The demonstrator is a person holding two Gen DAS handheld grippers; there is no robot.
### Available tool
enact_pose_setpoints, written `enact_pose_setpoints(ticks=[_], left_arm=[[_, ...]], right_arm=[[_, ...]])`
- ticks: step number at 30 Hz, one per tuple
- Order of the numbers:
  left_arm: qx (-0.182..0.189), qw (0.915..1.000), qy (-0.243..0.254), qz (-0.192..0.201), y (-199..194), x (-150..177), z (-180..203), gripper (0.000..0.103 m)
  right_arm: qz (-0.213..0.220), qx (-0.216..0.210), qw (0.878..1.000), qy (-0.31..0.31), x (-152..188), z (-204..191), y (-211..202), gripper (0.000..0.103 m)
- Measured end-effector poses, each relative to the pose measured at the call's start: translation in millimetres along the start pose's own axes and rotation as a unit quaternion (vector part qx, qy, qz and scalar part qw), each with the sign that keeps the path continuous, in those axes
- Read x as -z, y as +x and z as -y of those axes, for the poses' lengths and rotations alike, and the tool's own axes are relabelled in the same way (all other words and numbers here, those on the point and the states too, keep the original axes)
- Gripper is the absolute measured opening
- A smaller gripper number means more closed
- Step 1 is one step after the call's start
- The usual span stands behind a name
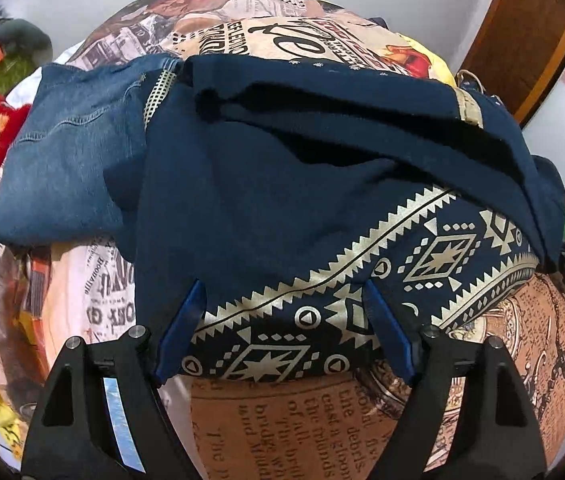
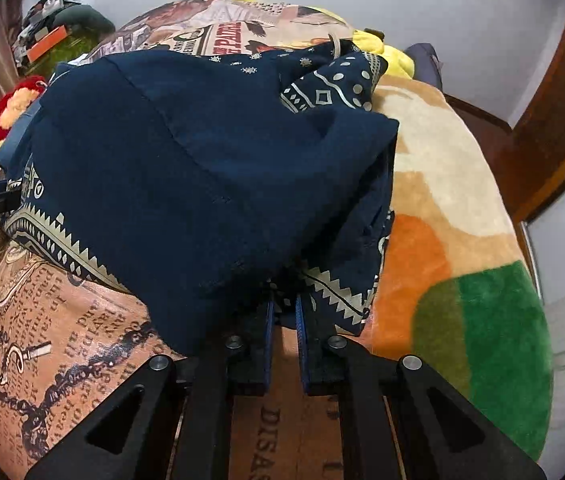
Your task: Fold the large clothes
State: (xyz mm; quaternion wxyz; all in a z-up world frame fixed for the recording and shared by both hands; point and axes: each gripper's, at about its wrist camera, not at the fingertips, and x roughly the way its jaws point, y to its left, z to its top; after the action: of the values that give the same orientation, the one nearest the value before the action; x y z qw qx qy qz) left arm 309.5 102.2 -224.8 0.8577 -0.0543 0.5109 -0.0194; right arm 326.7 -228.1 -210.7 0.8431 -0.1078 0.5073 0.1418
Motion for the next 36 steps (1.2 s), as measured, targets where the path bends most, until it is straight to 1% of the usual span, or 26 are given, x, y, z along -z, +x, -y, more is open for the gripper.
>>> enact_pose_setpoints(ticks=[4,5,6,7,10,11,13,14,15,16,17,18,20,21,22,23,24,26,28,30,32,34,35,36], left_arm=[[-0.007,0.9999,0.013,0.001,2.4,1.5,2.3,0.082],[-0.009,0.9998,0.016,0.002,3.4,1.6,2.9,0.083],[-0.009,0.9998,0.017,0.003,4.2,2.7,3.3,0.083],[-0.009,0.9998,0.016,0.004,4.5,3.6,3.3,0.083],[-0.006,0.9999,0.013,0.007,4.3,4.2,1.3,0.083],[-0.005,0.9999,0.012,0.007,4.4,4.5,1.0,0.083],[-0.005,0.9999,0.012,0.007,4.4,4.6,0.7,0.083],[-0.005,0.9999,0.013,0.007,4.3,4.6,0.7,0.083],[-0.006,0.9998,0.015,0.007,4.4,4.8,1.0,0.083],[-0.006,0.9998,0.015,0.007,4.7,4.8,0.6,0.083],[-0.007,0.9998,0.016,0.007,4.7,4.9,0.9,0.083],[-0.007,0.9998,0.016,0.007,4.6,5.0,1.1,0.083],[-0.007,0.9998,0.015,0.008,4.4,5.0,1.1,0.083],[-0.008,0.9998,0.014,0.007,4.0,4.8,1.0,0.083],[-0.009,0.9999,0.013,0.007,2.8,4.3,1.4,0.083],[-0.010,0.9999,0.011,0.007,1.4,3.7,1.7,0.083],[-0.011,0.9999,0.009,0.007,-0.6,3.3,2.0,0.082],[-0.014,0.9998,0.007,0.010,-5.3,2.4,2.5,0.082],[-0.020,0.9996,0.008,0.016,-11.6,2.2,4.0,0.082],[-0.027,0.9992,0.014,0.026,-19.5,1.8,5.1,0.082],[-0.034,0.9986,0.020,0.036,-26.0,-0.7,5.9,0.082],[-0.037,0.9980,0.024,0.045,-30.5,-5.6,4.3,0.082],[-0.040,0.9977,0.026,0.047,-30.7,-8.9,2.7,0.082],[-0.046,0.9974,0.029,0.047,-28.6,-13.6,0.8,0.082]], right_arm=[[-0.005,0.005,1.000,0.004,0.9,4.6,-0.2,0.006],[-0.005,0.019,1.000,0.000,0.9,5.1,-0.4,0.006],[-0.006,0.041,0.999,-0.005,0.4,6.3,-0.6,0.006],[-0.005,0.043,0.999,-0.008,2.0,7.8,-1.0,0.006],[-0.011,0.026,0.999,0.018,4.6,21.5,-5.4,0.006],[-0.013,0.028,0.999,0.020,4.6,23.1,-6.2,0.006],[-0.014,0.042,0.999,0.012,4.7,23.6,-6.7,0.006],[-0.014,0.057,0.998,0.005,5.3,23.3,-5.9,0.006],[-0.015,0.102,0.995,-0.012,7.4,22.5,-3.5,0.020],[-0.011,0.120,0.993,-0.015,9.4,25.0,-4.2,0.060],[0.002,0.152,0.988,-0.009,12.4,31.5,-7.0,0.077],[0.007,0.162,0.987,0.002,15.2,39.9,-10.1,0.086],[0.001,0.115,0.992,0.052,19.8,62.8,-23.0,0.085],[0.011,0.079,0.994,0.080,20.9,71.4,-32.7,0.085],[0.032,0.029,0.992,0.118,22.4,80.8,-48.2,0.085],[0.045,-0.004,0.989,0.137,22.2,84.3,-57.8,0.085],[0.059,-0.045,0.986,0.152,20.1,84.9,-68.9,0.085],[0.073,-0.081,0.983,0.149,13.0,77.5,-79.2,0.085],[0.081,-0.091,0.985,0.124,-0.5,59.8,-81.5,0.085],[0.078,-0.105,0.986,0.106,-12.9,39.5,-74.6,0.085],[0.060,-0.128,0.985,0.100,-24.8,23.7,-54.9,0.076],[0.036,-0.148,0.983,0.103,-31.7,14.9,-33.5,0.056],[0.022,-0.148,0.983,0.108,-34.6,11.2,-20.8,0.052],[0.017,-0.148,0.983,0.111,-32.4,10.0,-12.6,0.042]])
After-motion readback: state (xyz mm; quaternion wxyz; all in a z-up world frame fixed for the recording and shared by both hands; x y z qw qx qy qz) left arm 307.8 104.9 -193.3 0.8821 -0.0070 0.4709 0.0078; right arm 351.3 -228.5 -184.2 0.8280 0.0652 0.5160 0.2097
